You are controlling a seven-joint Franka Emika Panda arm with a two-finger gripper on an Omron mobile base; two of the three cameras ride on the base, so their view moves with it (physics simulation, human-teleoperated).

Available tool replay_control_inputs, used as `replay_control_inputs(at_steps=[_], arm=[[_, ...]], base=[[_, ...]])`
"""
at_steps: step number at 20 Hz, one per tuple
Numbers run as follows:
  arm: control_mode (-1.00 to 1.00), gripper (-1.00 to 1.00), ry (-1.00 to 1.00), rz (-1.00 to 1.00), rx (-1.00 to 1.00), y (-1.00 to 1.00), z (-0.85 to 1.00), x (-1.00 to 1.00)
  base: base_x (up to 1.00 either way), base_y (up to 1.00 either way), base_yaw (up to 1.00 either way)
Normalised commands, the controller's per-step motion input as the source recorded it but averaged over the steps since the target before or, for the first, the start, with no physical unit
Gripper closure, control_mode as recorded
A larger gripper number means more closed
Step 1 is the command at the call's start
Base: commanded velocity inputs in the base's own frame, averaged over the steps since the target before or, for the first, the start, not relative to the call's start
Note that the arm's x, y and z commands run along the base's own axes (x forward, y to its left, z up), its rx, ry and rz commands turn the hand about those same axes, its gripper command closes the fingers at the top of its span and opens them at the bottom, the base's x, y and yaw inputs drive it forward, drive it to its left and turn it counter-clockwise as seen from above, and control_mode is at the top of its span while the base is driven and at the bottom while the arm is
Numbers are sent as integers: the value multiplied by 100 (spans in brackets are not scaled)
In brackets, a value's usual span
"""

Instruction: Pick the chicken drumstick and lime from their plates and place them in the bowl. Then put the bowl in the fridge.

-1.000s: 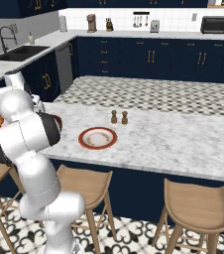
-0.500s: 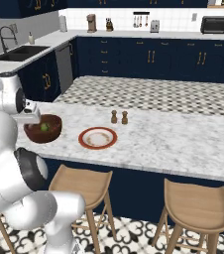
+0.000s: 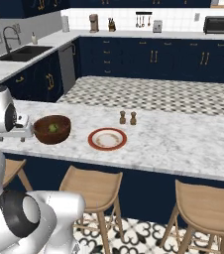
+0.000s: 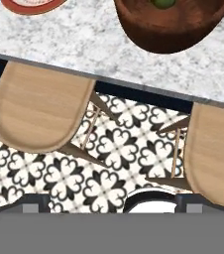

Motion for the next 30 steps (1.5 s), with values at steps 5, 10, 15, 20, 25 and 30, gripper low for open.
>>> replay_control_inputs(at_steps=[5,10,15,20,25,30], arm=[[100,-100,0,0,0,0,0,0],[100,-100,0,0,0,0,0,0],[100,-100,0,0,0,0,0,0],[100,-100,0,0,0,0,0,0],[100,-100,0,0,0,0,0,0],[100,-100,0,0,0,0,0,0]], base=[[37,100,0],[80,63,-2],[85,9,-4],[69,81,0],[42,62,0],[-3,65,5]])
